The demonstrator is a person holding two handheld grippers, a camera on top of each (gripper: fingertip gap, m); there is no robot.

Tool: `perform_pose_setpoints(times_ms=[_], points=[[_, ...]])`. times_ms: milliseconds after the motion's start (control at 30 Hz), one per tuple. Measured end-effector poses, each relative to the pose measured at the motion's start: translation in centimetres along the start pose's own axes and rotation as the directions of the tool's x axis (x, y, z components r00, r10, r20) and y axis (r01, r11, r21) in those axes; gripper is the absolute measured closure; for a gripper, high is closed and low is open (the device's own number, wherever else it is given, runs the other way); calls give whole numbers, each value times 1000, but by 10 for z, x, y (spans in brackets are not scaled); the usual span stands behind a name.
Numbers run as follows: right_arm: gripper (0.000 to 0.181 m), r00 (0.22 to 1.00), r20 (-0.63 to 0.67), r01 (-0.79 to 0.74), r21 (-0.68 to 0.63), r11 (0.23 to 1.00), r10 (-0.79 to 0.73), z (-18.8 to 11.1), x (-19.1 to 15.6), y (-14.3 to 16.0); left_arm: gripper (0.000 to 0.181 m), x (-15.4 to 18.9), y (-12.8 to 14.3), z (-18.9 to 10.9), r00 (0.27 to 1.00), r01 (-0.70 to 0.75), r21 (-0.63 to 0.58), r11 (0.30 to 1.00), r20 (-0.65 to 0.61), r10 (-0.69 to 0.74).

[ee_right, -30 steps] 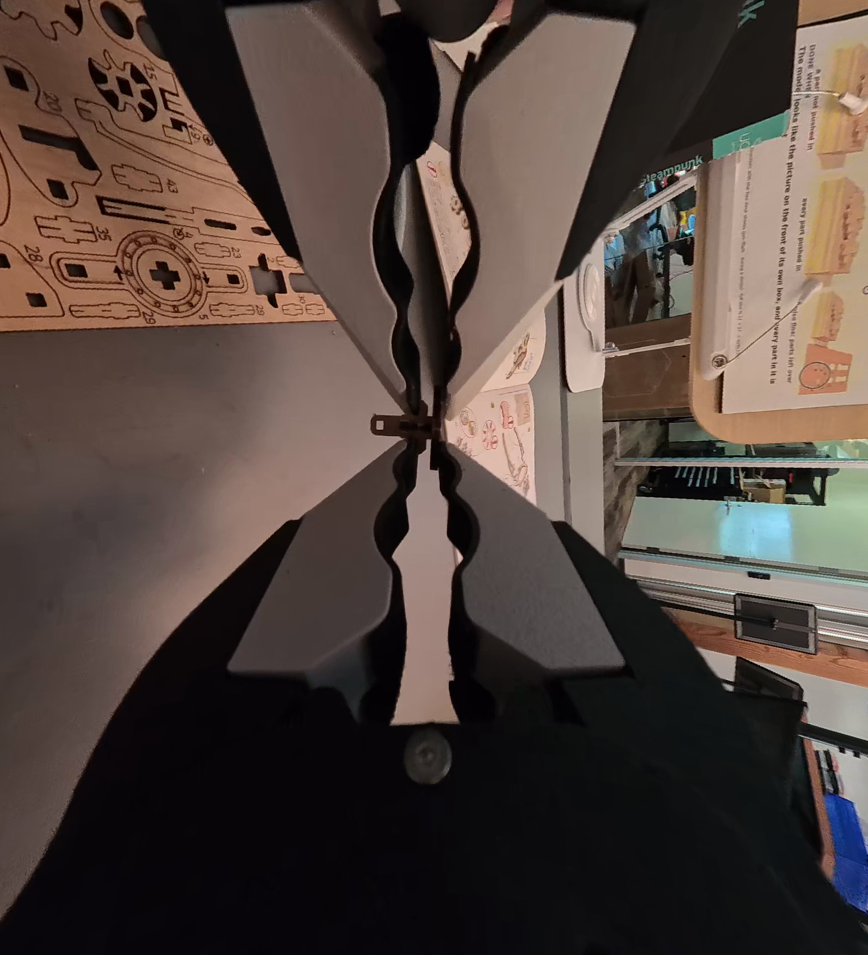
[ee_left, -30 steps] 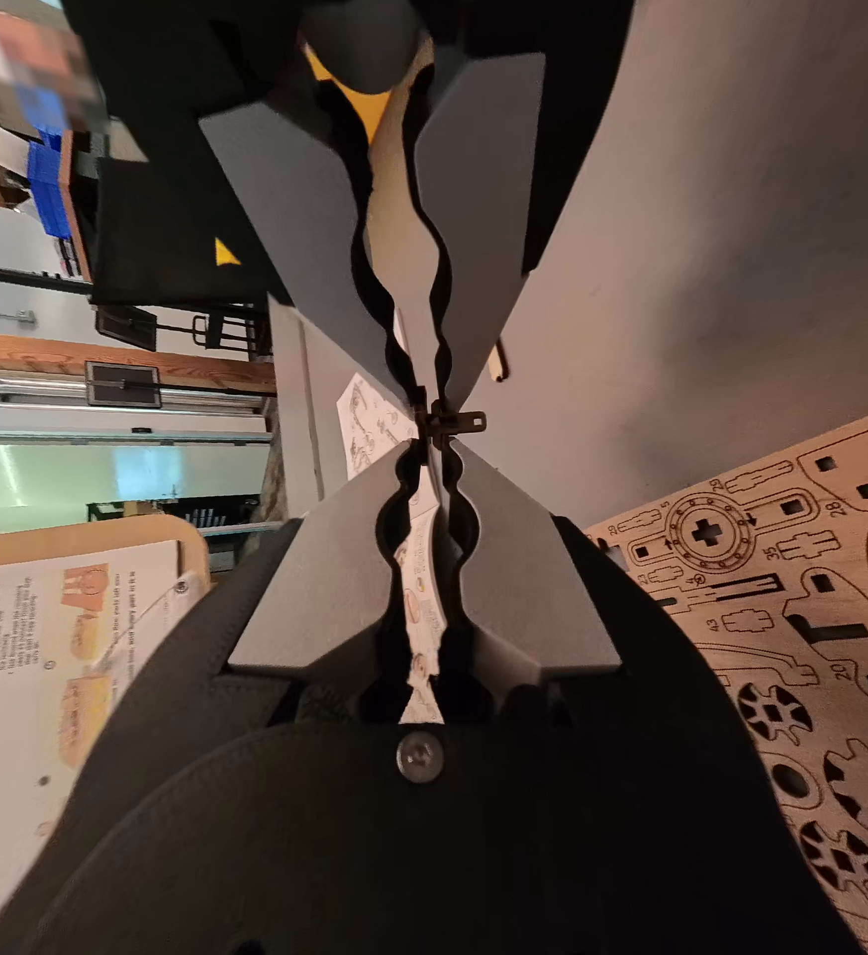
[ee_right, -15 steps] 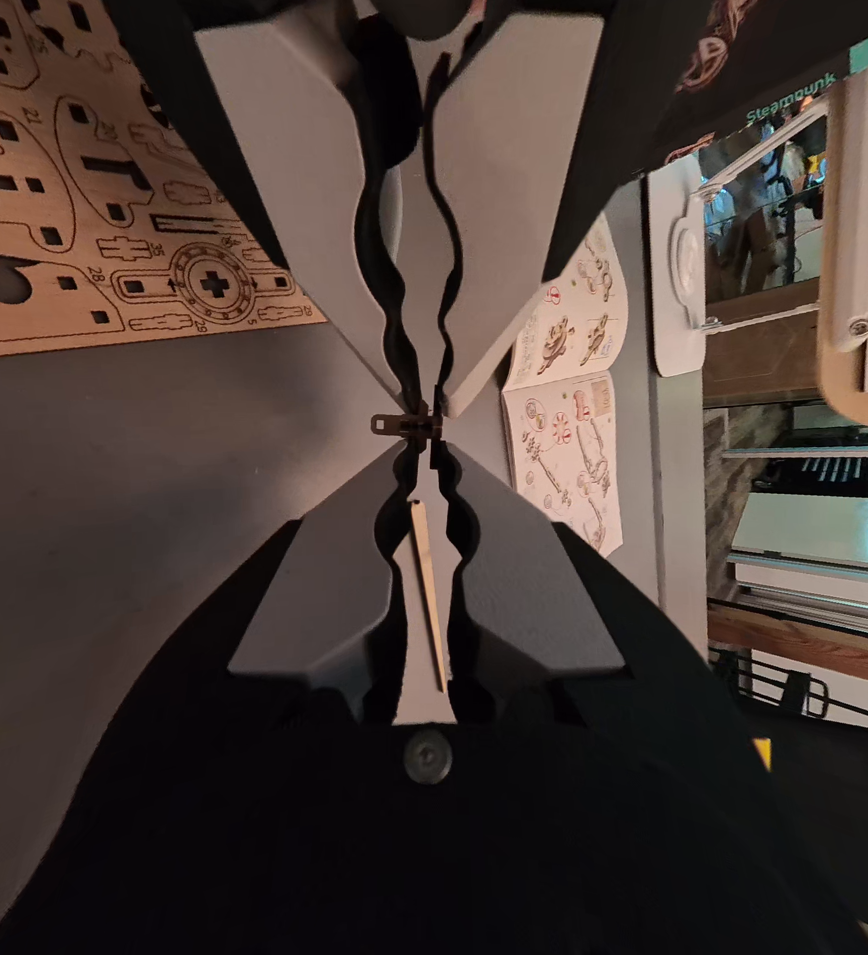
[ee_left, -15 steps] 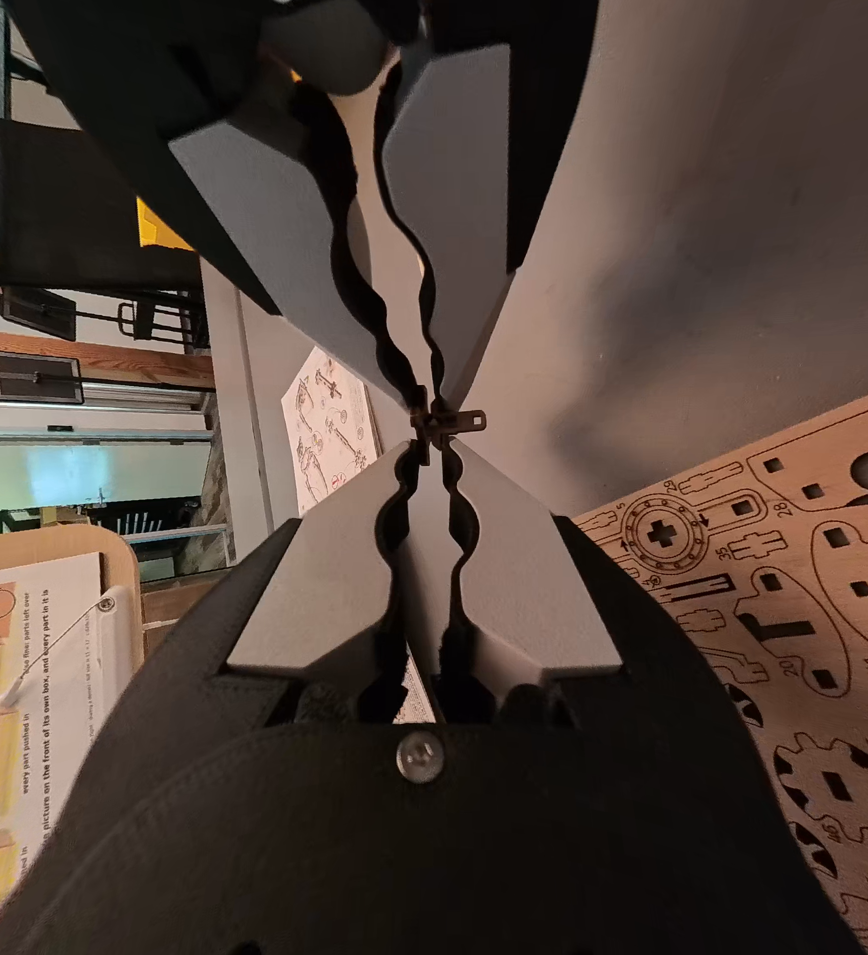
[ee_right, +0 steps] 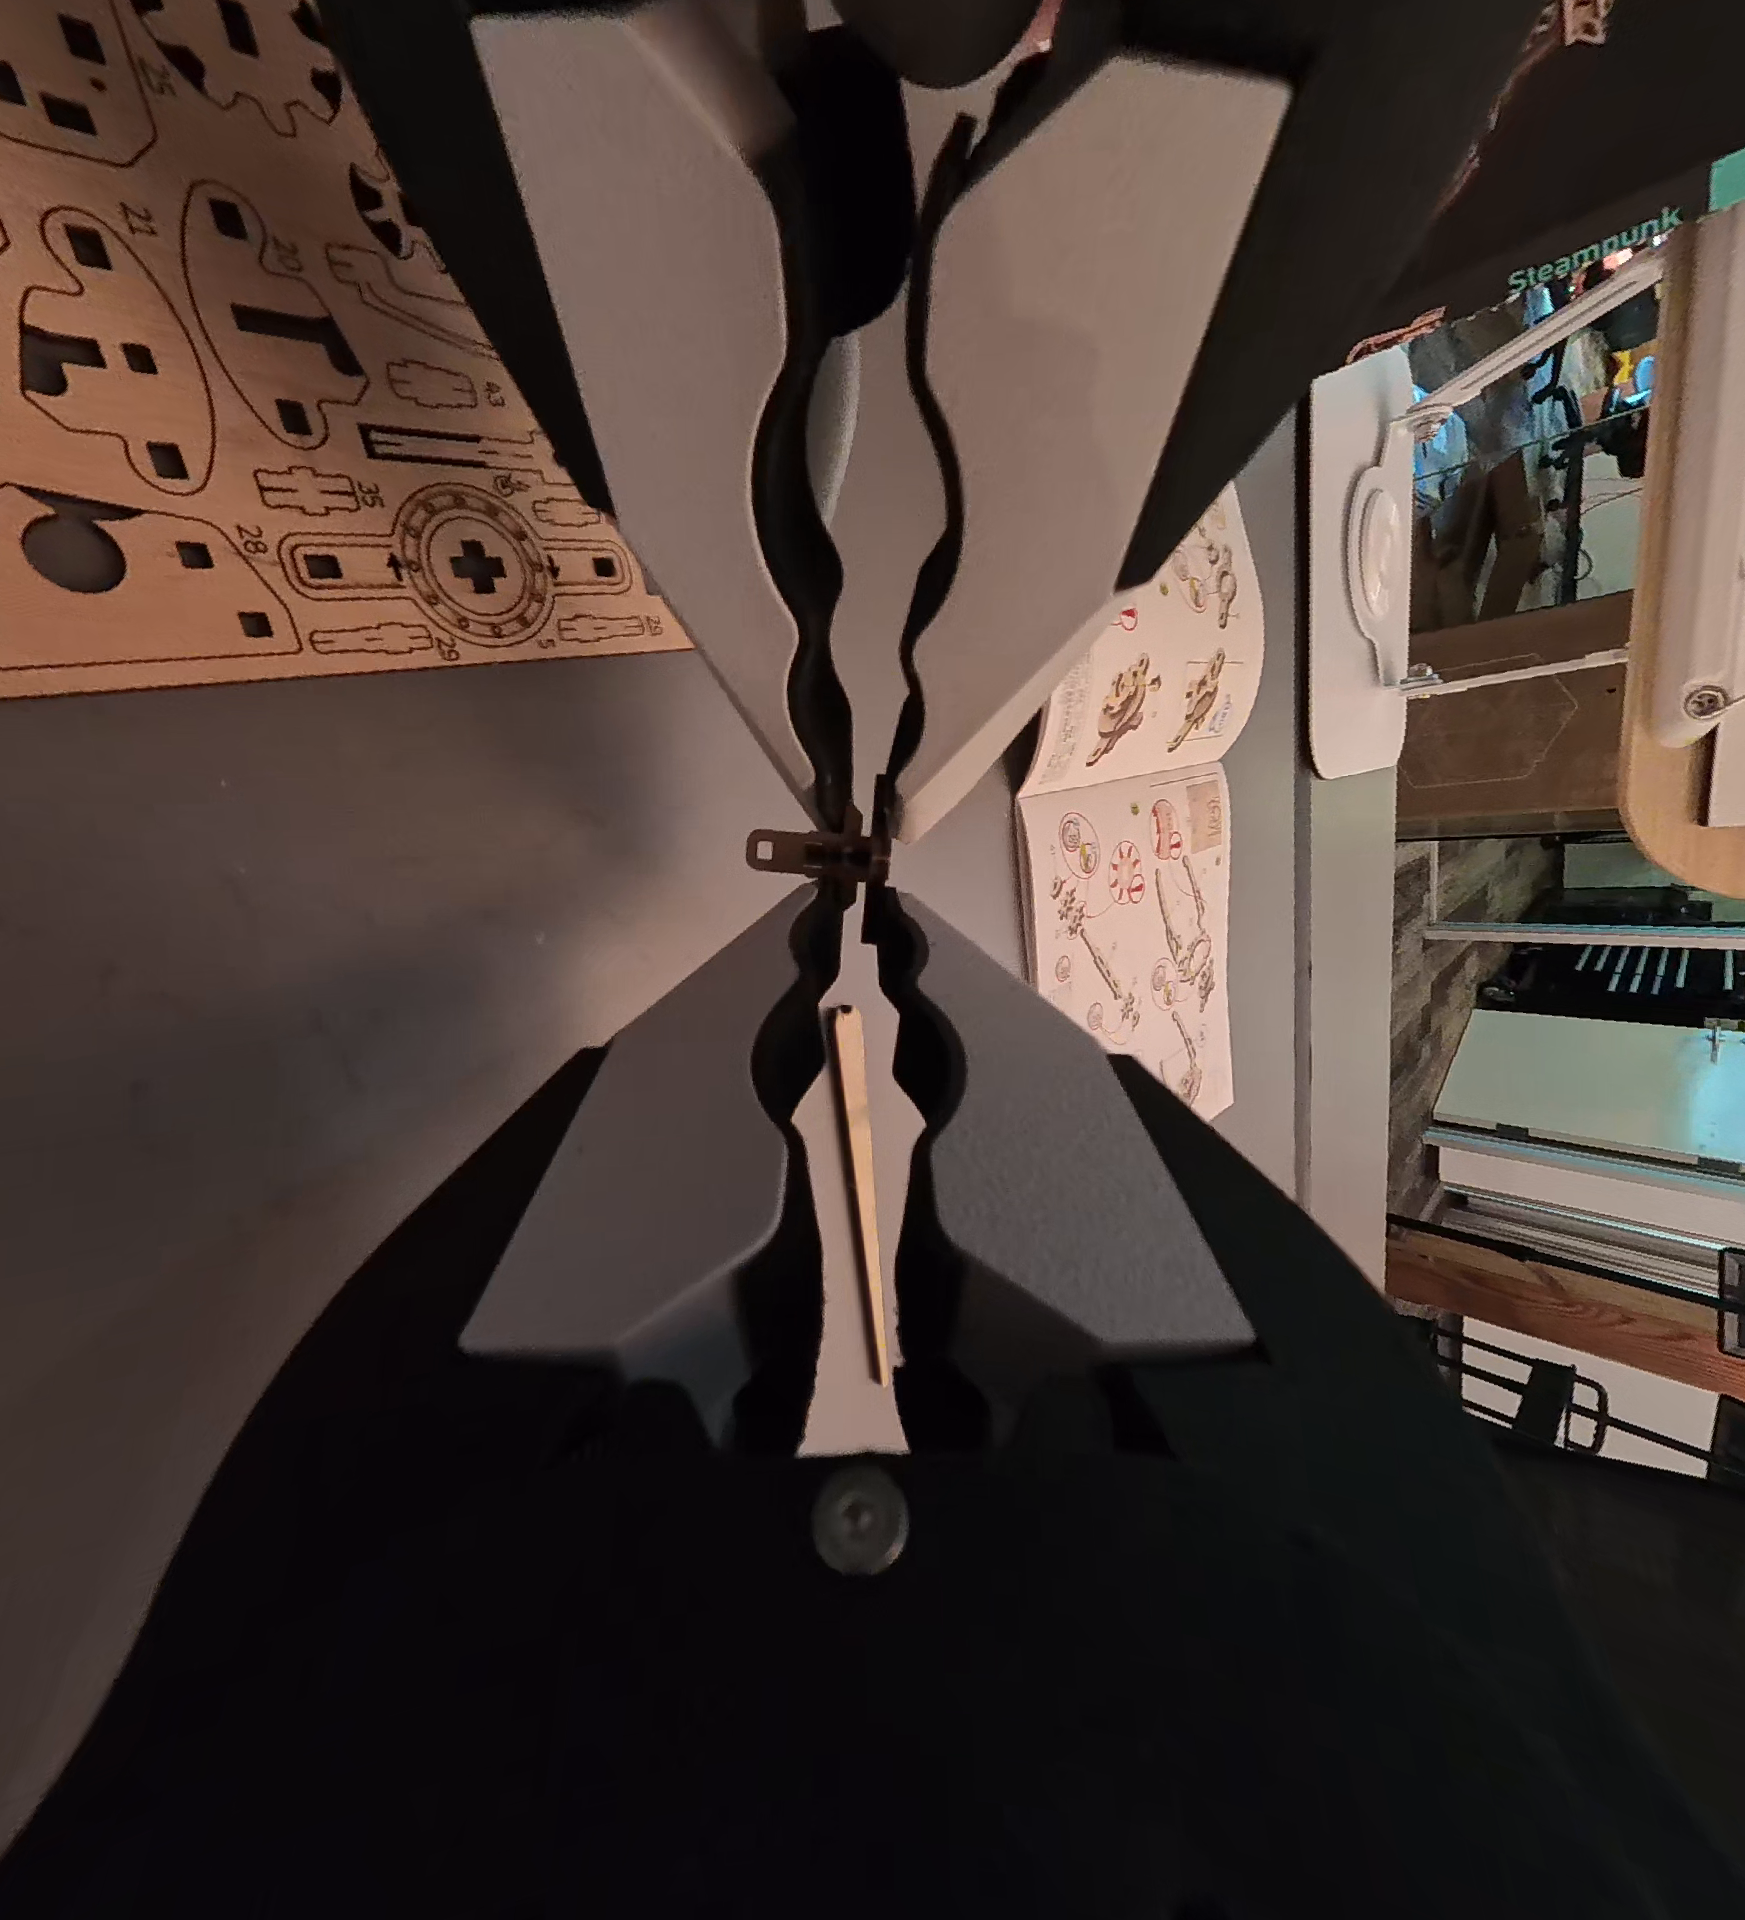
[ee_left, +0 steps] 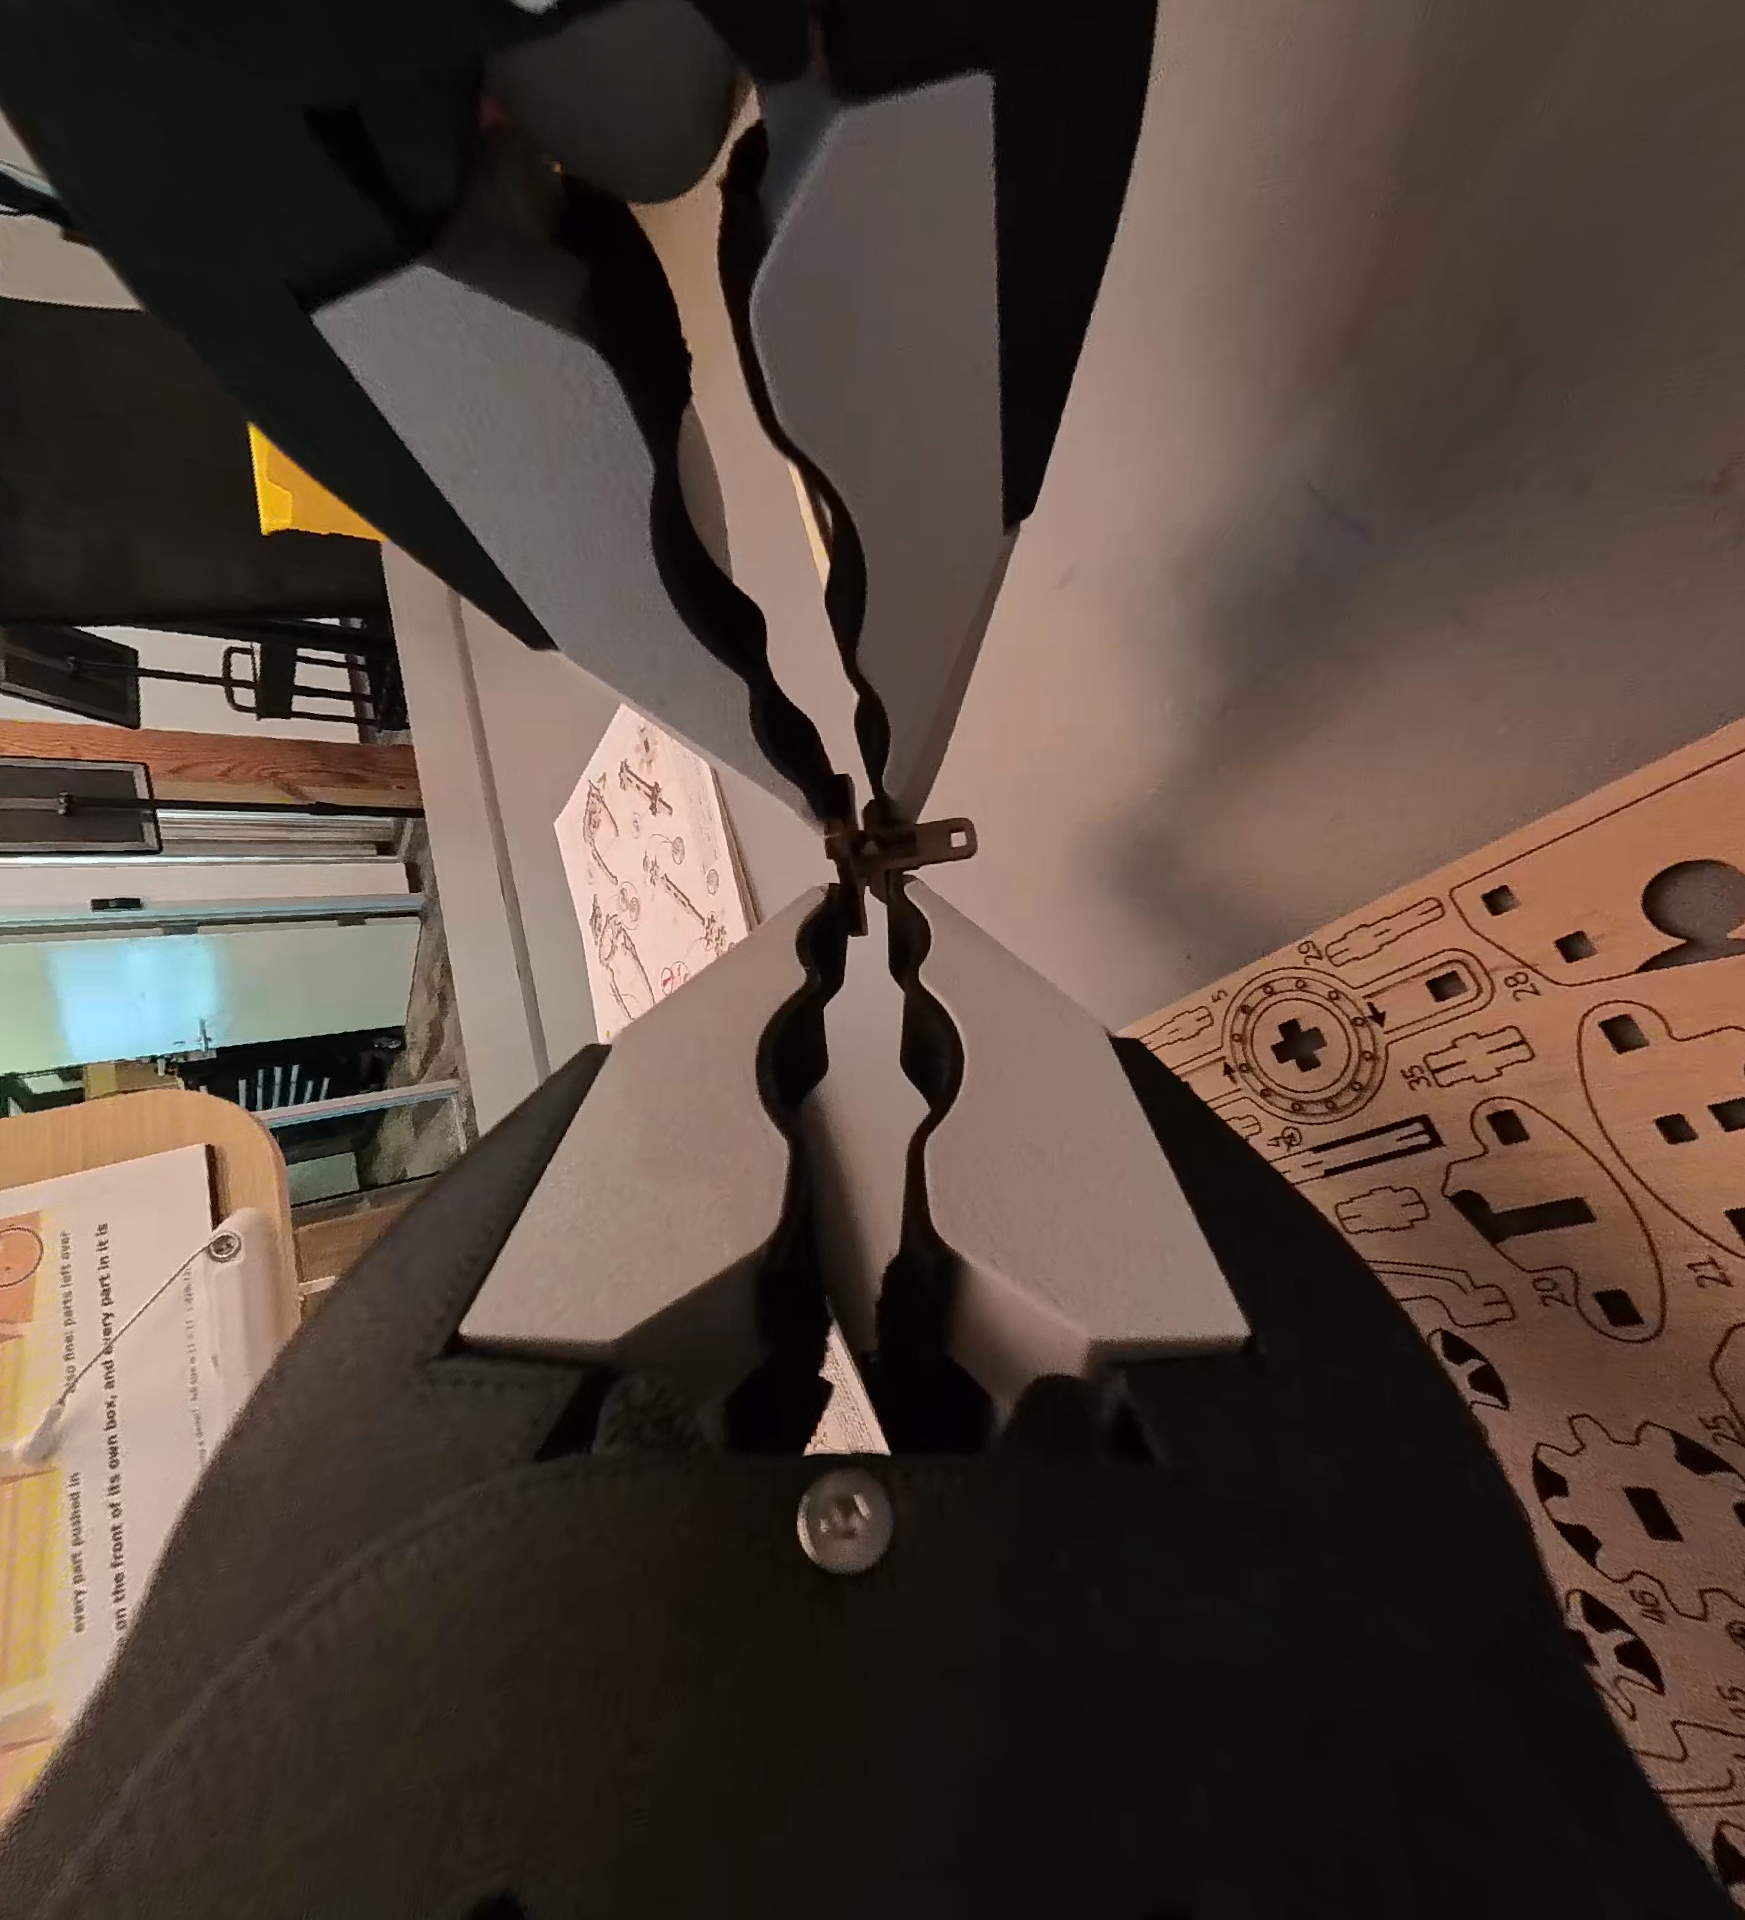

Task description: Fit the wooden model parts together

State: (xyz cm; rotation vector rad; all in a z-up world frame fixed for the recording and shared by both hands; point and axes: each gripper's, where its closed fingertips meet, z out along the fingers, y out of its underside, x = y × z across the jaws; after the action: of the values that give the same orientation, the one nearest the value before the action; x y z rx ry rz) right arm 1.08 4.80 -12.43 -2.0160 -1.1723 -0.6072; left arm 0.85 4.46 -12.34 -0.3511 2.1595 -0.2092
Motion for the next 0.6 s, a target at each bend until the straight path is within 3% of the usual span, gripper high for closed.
perform_pose_setpoints(times_ms=[600], points=[[176,1000,-8,-28,46,999,28,0,6,-1,175,-6,0,0,999,30,11,999,18,-31]])
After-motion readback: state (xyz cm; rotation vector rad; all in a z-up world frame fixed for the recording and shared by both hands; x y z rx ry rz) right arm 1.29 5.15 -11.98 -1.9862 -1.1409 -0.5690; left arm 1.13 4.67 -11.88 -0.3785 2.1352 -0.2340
